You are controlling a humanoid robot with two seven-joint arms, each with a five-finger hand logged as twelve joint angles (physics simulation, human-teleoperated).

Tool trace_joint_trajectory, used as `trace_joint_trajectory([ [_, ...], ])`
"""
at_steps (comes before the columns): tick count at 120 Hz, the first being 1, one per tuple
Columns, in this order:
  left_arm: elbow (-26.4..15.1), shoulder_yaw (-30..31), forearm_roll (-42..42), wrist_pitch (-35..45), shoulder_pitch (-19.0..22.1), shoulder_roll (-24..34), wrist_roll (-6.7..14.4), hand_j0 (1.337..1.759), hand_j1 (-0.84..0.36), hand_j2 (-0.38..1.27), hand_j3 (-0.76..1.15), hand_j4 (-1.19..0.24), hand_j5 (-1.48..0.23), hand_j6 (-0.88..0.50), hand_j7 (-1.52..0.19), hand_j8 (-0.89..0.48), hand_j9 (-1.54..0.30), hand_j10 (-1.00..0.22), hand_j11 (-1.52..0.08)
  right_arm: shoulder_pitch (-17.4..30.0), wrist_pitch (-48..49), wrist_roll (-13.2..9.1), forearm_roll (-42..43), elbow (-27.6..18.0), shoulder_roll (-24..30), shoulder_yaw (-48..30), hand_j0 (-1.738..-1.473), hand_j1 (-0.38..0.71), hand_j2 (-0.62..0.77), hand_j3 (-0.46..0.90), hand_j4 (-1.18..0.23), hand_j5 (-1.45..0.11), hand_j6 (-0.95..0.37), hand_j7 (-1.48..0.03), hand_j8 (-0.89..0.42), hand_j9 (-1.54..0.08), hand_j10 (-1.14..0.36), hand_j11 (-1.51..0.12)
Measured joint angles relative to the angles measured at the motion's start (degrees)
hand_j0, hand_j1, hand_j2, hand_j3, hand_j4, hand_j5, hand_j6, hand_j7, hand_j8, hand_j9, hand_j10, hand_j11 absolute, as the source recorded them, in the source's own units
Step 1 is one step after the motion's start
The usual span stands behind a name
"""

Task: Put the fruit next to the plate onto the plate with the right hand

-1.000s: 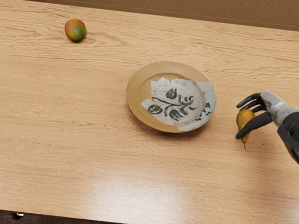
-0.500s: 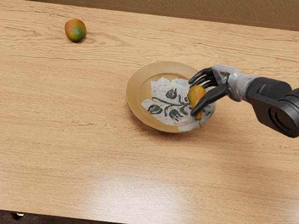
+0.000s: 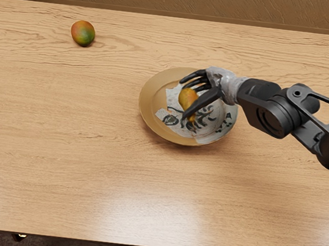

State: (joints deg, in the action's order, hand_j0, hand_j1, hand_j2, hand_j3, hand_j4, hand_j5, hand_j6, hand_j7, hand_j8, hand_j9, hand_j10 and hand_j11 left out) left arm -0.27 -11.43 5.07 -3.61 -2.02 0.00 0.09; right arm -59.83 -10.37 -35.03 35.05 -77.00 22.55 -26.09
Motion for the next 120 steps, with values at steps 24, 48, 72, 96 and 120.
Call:
trace_joint_trajectory([
  [24,0.0,0.0,0.0,0.0,0.0,0.0,0.0,1.658,0.32,0.00,0.00,-0.02,-0.03,-0.02,-0.03,-0.02,-0.03,-0.02,-0.03,0.2,-0.2,0.0,-0.2,1.0,-0.4,0.0,-1.658,-0.18,0.10,0.00,-0.19,-0.26,-0.16,-0.25,-0.13,-0.25,-0.17,-0.25],
  [48,0.0,0.0,0.0,0.0,0.0,0.0,0.0,1.658,0.32,0.00,0.00,-0.02,-0.03,-0.02,-0.03,-0.02,-0.03,-0.02,-0.03,3.5,11.8,0.0,-5.5,1.3,4.0,-7.2,-1.658,-0.29,0.04,0.00,-0.07,-0.10,-0.06,-0.09,-0.05,-0.10,-0.07,-0.10],
  [72,0.0,0.0,0.0,0.0,0.0,0.0,0.0,1.658,0.32,0.00,0.00,-0.02,-0.03,-0.02,-0.03,-0.02,-0.03,-0.02,-0.03,8.1,32.5,0.0,-18.3,1.4,15.6,-11.2,-1.658,-0.33,0.01,0.00,-0.03,-0.04,-0.02,-0.04,-0.02,-0.04,-0.03,-0.04],
  [96,0.0,0.0,0.0,0.0,0.0,0.0,0.0,1.658,0.32,0.00,0.00,-0.02,-0.03,-0.02,-0.03,-0.02,-0.03,-0.02,-0.03,11.6,43.4,0.0,-28.6,1.9,25.1,-11.8,-1.658,-0.34,0.01,0.00,-0.01,-0.01,-0.01,-0.01,-0.01,-0.01,-0.01,-0.01],
  [120,0.0,0.0,0.0,0.0,0.0,0.0,0.0,1.658,0.32,0.00,0.00,-0.02,-0.03,-0.02,-0.03,-0.02,-0.03,-0.02,-0.03,14.2,45.1,1.4,-32.0,4.7,27.9,-11.8,-1.658,-0.35,0.00,0.00,0.00,-0.01,0.00,0.00,0.00,-0.01,0.00,0.00],
])
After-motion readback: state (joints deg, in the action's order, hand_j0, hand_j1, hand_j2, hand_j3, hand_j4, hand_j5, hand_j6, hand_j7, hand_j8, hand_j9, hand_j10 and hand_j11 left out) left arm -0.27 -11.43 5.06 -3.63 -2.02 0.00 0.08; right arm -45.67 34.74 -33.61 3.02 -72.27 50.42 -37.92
